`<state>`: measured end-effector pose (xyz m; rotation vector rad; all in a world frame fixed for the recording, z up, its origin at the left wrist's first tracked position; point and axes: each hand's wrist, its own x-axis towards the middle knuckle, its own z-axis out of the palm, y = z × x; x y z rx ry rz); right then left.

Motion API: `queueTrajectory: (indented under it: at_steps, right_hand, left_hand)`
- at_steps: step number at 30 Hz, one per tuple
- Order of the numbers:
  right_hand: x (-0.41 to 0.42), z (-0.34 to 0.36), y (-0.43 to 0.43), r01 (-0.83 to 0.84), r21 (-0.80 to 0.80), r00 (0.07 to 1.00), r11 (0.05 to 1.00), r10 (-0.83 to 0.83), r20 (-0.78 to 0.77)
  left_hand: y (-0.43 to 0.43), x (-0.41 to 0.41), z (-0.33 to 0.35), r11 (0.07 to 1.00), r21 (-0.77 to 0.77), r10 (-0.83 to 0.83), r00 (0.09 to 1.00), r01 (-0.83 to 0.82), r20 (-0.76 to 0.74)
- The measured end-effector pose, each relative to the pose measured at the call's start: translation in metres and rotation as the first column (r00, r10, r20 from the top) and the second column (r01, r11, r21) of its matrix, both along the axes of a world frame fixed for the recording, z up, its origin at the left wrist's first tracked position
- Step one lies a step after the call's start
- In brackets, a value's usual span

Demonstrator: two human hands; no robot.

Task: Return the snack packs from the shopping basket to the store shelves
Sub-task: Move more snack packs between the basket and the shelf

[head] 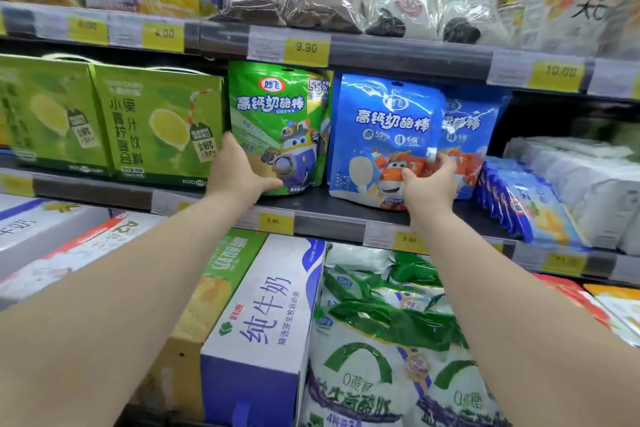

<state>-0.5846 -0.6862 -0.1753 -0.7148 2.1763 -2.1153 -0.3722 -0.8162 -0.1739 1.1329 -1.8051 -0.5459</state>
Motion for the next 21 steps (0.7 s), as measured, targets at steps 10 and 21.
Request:
queueTrajectory:
  at_steps: [10, 21]
  right_hand:
    - [0.034, -0.015, -0.006, 0.305, 0.382, 0.767, 0.872, 0.012, -0.641]
    - [0.027, -0.009, -0.031, 0.444, 0.543, 0.737, 0.713, 0.054, -0.674]
  left_hand:
    - [0.039, -0.045, -0.019, 0.794, -0.600, 0.372, 0.861, -0.100, 0.348]
    - [-0.023, -0.030, -0.012, 0.833, -0.541, 0.289, 0.743, 0.116, 0.604]
